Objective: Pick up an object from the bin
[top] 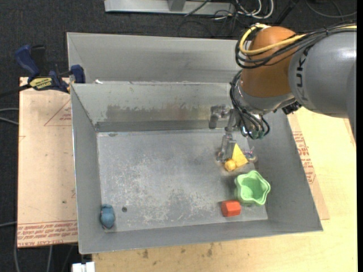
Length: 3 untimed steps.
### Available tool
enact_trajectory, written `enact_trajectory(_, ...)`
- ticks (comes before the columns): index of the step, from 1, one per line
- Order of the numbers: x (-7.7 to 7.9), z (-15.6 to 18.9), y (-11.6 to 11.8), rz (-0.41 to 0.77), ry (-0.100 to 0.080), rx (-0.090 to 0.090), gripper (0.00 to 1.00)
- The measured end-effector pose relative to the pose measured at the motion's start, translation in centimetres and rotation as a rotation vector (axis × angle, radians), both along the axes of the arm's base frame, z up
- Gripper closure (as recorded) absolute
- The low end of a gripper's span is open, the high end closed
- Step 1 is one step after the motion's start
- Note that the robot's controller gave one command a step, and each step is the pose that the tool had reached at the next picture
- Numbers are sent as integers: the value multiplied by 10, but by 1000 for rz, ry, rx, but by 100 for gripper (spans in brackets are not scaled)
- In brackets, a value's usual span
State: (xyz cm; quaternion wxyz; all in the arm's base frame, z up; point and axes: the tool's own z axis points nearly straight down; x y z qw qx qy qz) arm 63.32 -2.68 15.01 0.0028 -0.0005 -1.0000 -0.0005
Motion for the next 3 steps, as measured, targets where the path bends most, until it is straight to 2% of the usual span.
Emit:
enact_trajectory(1, -18, -27, -66, 397, -4, -1, 0)
enact_trajectory(2, 4, -83, -83, 490, -7, 1, 0)
enact_trajectory(3, 5, -80, -82, 489, -9, 1, 100)
